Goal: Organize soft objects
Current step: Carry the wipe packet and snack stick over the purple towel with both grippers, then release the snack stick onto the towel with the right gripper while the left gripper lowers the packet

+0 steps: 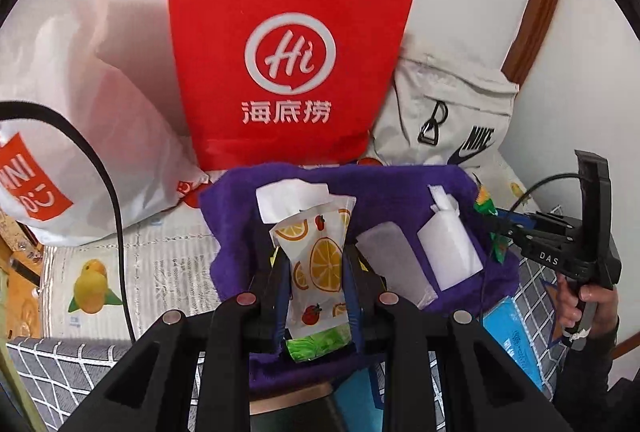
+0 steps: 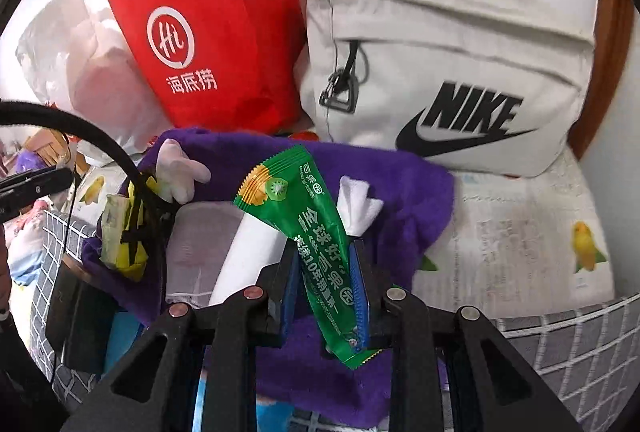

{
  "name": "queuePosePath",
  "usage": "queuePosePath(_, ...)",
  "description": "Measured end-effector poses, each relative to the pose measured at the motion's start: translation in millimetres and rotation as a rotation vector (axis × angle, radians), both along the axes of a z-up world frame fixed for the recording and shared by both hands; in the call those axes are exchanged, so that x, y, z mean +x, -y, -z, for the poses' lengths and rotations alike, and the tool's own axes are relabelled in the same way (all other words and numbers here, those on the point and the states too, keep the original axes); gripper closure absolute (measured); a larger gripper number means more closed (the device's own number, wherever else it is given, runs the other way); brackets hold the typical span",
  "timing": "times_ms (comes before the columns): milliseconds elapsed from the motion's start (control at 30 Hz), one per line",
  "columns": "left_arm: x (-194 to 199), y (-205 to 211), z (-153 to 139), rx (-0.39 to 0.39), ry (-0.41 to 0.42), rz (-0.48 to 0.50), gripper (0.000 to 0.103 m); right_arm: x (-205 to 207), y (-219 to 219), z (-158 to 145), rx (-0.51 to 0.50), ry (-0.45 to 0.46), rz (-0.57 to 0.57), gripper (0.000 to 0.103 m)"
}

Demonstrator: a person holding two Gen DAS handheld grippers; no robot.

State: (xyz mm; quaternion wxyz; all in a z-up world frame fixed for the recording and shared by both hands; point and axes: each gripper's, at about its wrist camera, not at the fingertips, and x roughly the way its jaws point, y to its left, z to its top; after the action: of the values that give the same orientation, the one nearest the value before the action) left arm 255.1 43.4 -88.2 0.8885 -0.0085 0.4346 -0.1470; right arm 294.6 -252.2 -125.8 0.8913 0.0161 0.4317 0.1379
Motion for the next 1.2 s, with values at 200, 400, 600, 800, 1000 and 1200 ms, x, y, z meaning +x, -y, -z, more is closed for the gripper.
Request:
queuePosePath(200,6,4,13,0.011,-0.034,0.005,0.080,7,-9,24,-0.013,-0.058,-0.023,0.078)
queuePosePath(400,6,10,17,-0.001,-0.049,0.027,0.080,6,-10,27,0.031,-0.095,-0.059,0.068)
queuePosePath(600,4,27,19,-0.016,-0.060,0.081,0.079,-3,-10,24,0.053,-0.093,-0.104,0.046)
queuePosePath(800,5,55,30,-0.004,-0.097,0.133,0.079,-10,-2,14,0.082,-0.065,-0.106,0.045)
queuePosePath(1000,7,76,42,0.027,-0.126,0.146,0.077,-12,3,14,0.082,-0.070,-0.085,0.045)
queuePosePath(1200,9,87,52,0.060,-0.137,0.139,0.074,-13,4,15,0.068,-0.074,-0.083,0.045)
